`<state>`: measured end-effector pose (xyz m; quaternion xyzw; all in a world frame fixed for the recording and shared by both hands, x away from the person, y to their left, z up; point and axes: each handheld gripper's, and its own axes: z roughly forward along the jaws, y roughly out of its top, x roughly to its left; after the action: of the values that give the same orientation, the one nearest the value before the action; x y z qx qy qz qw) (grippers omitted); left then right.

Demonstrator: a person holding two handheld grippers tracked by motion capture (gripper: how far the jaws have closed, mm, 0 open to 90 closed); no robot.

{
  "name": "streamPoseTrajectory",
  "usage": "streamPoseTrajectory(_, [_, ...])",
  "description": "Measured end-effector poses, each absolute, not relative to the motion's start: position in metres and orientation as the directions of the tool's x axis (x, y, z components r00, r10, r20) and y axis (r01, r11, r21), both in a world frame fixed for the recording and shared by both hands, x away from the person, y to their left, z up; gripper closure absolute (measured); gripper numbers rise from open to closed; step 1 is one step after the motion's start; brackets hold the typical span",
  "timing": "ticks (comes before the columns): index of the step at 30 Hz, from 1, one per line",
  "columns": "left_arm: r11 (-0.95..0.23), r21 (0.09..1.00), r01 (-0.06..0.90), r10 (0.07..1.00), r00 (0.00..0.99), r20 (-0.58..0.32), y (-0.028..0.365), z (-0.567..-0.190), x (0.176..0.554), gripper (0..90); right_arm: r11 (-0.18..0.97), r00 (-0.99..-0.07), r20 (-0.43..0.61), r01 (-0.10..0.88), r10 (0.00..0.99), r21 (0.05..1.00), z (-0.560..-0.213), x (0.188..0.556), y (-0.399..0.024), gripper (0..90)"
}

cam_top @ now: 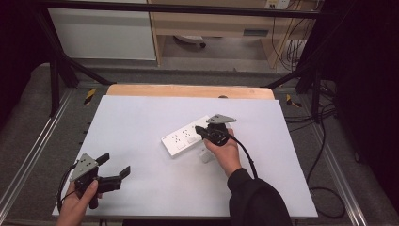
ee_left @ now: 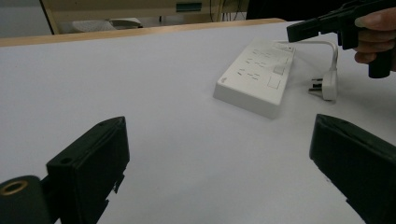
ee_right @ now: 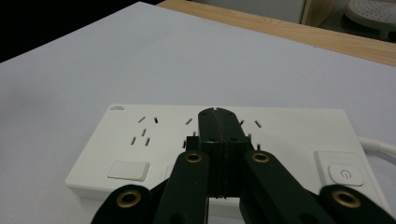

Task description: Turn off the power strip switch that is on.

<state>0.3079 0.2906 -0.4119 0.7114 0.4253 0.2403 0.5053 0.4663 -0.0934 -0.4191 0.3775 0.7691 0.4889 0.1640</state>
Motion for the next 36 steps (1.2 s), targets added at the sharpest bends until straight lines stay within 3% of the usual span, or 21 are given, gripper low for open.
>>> streamPoseTrajectory(36, [-0.132,0.923,0.362,0.845,0.528,-0.086,0.291,-0.412,0.308,4.7,0.270,-0.676,0.117,0.439,0.728,0.857,-0.431,0.465,-0.082,90.0])
